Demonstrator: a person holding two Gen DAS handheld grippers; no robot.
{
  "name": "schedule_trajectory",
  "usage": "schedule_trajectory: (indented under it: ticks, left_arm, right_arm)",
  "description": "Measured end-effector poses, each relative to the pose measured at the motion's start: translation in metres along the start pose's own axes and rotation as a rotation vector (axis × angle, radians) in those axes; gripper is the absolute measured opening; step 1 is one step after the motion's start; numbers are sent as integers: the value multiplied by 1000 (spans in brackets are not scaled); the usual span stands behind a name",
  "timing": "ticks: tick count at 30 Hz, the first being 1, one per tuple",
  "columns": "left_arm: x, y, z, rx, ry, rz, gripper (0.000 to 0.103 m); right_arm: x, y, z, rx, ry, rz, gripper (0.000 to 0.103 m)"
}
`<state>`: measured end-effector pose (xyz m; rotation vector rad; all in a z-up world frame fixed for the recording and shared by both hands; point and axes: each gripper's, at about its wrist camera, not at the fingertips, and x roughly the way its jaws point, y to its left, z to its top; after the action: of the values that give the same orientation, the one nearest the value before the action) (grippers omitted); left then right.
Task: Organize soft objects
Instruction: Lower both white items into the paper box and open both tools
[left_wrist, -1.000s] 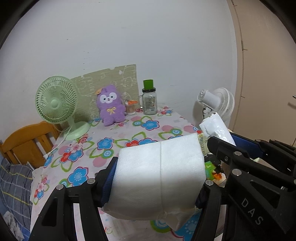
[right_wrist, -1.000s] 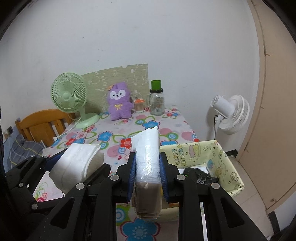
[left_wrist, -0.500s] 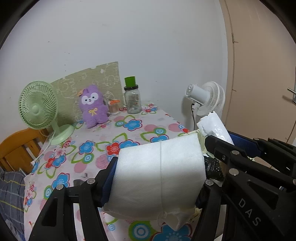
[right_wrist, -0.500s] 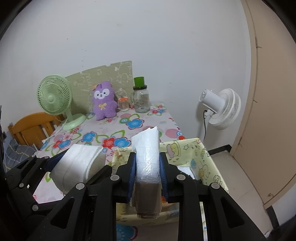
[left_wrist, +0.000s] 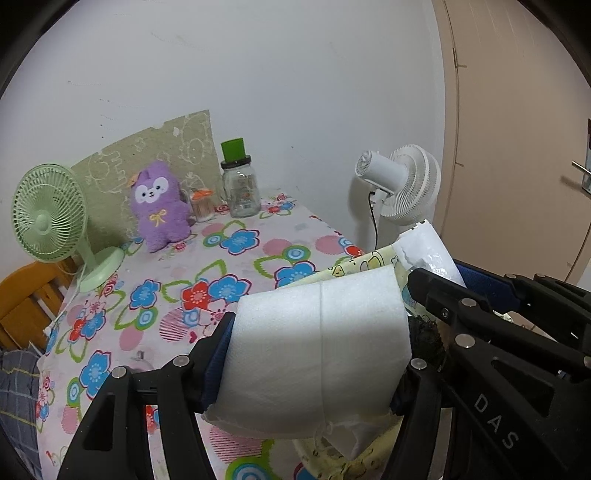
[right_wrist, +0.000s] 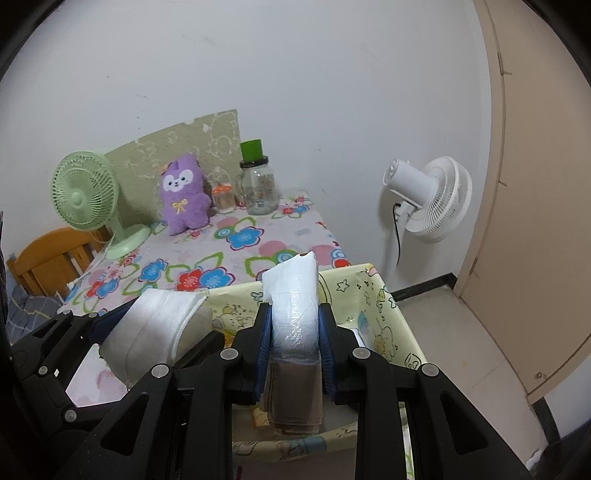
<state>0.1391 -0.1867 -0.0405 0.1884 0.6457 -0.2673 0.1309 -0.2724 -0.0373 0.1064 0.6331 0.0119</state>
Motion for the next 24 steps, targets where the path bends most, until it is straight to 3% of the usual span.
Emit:
schedule_trajectory:
  ticks: [5, 13, 15, 16, 18, 24]
  left_arm:
    - [15, -5, 4, 8, 21, -6, 71]
    - [35, -10, 6, 10, 55, -33, 85]
    - [38, -11, 5, 10, 63, -33, 90]
    - [39, -12, 5, 12, 66, -30, 92]
    - [40, -14, 4, 21, 67, -32, 96]
    - [36, -19, 3, 48, 54, -39, 103]
  right_arm:
    - [13, -8, 1, 12, 19, -5, 27]
    - [28, -18, 0, 31, 37, -12, 30]
    - [32, -19, 0, 30, 44, -21, 38]
    - [33, -19, 0, 31, 47, -25, 53]
    - [34, -20, -1, 42, 45, -27, 70]
    - [32, -21, -2, 56, 36, -39, 77]
